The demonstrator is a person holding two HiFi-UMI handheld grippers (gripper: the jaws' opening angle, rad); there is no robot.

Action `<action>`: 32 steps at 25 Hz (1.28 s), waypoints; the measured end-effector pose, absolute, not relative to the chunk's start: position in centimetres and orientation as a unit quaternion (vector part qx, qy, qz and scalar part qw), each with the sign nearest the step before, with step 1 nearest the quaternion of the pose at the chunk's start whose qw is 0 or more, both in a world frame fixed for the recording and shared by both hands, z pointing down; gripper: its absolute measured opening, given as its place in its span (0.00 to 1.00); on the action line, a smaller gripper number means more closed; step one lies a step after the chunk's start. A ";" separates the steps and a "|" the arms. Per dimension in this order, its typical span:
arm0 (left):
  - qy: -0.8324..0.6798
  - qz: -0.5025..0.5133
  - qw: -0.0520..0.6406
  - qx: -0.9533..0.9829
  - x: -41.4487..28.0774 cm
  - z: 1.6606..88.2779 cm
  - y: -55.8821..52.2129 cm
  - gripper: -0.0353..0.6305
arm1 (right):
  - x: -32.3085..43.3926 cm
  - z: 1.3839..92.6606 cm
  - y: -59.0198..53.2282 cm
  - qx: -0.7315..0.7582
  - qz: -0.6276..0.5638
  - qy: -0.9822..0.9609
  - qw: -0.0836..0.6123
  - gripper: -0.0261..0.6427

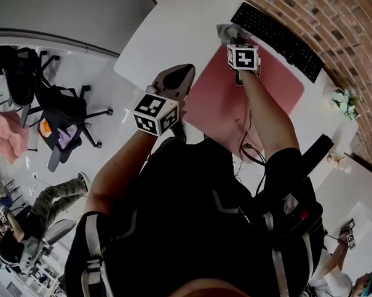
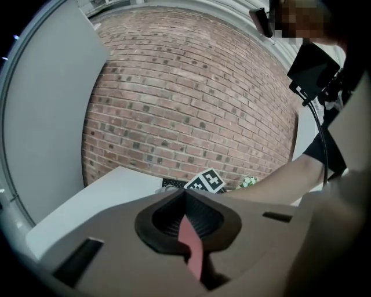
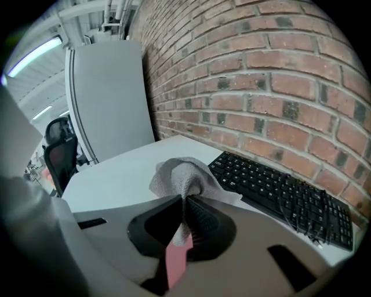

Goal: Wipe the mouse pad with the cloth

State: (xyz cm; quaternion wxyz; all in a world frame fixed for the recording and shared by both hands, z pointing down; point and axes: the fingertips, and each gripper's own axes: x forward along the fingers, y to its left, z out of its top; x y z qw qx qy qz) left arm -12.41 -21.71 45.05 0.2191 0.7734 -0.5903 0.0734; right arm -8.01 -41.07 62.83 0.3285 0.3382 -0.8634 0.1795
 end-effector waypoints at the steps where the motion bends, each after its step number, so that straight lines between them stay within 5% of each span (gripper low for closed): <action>1: -0.593 0.075 0.223 0.770 -12.4 45.2 -21.5 0.06 | -8.4 63.3 -41.3 0.336 0.181 -0.863 0.331 0.08; 12: -0.597 0.091 0.243 0.759 -12.4 47.0 -20.5 0.06 | -6.1 66.6 -42.4 0.359 0.214 -0.839 0.349 0.08; 32: -0.517 0.102 0.235 0.817 -4.9 47.0 -23.4 0.06 | 8.7 66.9 -41.9 0.447 0.245 -0.785 0.351 0.08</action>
